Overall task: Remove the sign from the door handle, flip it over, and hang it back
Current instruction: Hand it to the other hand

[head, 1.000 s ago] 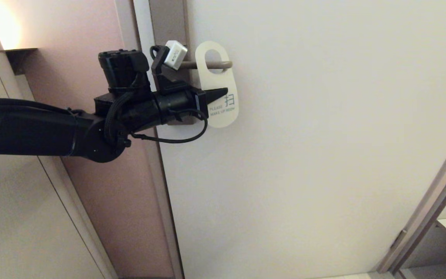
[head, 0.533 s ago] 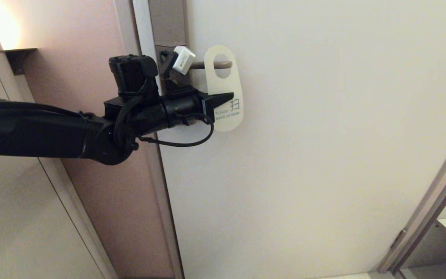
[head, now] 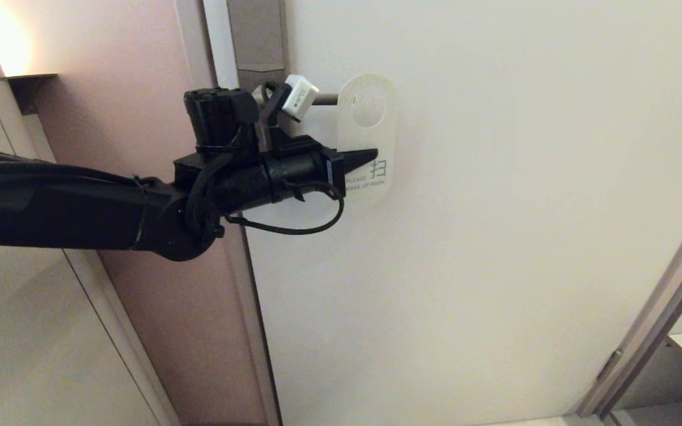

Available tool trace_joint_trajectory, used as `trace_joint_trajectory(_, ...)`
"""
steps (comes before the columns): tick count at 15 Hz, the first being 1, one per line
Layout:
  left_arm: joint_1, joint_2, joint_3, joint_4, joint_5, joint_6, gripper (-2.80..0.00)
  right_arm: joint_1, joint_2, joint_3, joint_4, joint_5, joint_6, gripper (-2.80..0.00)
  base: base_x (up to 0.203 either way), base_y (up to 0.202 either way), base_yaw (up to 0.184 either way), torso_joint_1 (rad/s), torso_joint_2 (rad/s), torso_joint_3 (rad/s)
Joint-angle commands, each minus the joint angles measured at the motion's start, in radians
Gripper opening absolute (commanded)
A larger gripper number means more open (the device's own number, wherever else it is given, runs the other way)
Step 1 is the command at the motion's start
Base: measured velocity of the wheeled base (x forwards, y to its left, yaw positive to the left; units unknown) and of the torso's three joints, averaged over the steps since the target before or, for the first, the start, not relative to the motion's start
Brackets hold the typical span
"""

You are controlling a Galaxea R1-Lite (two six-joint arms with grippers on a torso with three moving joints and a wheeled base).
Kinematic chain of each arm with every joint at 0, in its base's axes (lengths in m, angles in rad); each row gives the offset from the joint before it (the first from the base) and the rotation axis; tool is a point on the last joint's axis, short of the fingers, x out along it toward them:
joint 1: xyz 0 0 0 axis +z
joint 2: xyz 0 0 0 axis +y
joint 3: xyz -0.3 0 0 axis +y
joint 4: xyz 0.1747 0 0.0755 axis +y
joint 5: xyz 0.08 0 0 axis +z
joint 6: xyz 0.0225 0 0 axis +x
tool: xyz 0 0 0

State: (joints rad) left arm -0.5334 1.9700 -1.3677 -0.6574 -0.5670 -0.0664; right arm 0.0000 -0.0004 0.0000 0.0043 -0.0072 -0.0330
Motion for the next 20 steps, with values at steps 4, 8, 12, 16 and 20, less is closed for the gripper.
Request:
trace_joint_trajectory(4, -0.034, -0.101, 0.14, -0.004, -0.007, -0.002, -2.8, 0.002, 0.0, 0.0, 0.0, 0.0, -0.001, -2.8, 0.0, 0.0, 0.0, 0.0, 0.0, 0.0)
trace_joint_trajectory(8, -0.089, -0.25, 0.356, -0.004, -0.011, -0.007, -2.8, 0.0, 0.0, 0.0, 0.0, 0.0, -0.001, -2.8, 0.0, 0.0, 0.0, 0.0, 0.0, 0.0)
trace_joint_trajectory(12, -0.152, -0.385, 0.485, -0.002, -0.026, -0.045, -2.8, 0.0, 0.0, 0.0, 0.0, 0.0, -0.001, -2.8, 0.0, 0.0, 0.0, 0.0, 0.0, 0.0)
trace_joint_trajectory(16, -0.222, -0.474, 0.523, 0.002, -0.034, -0.135, -2.8, 0.0, 0.0, 0.0, 0.0, 0.0, -0.001, -2.8, 0.0, 0.0, 0.0, 0.0, 0.0, 0.0)
trace_joint_trajectory(20, -0.306, -0.475, 0.523, 0.004, -0.034, -0.151, -2.8, 0.0, 0.0, 0.0, 0.0, 0.0, -0.001, -2.8, 0.0, 0.0, 0.0, 0.0, 0.0, 0.0)
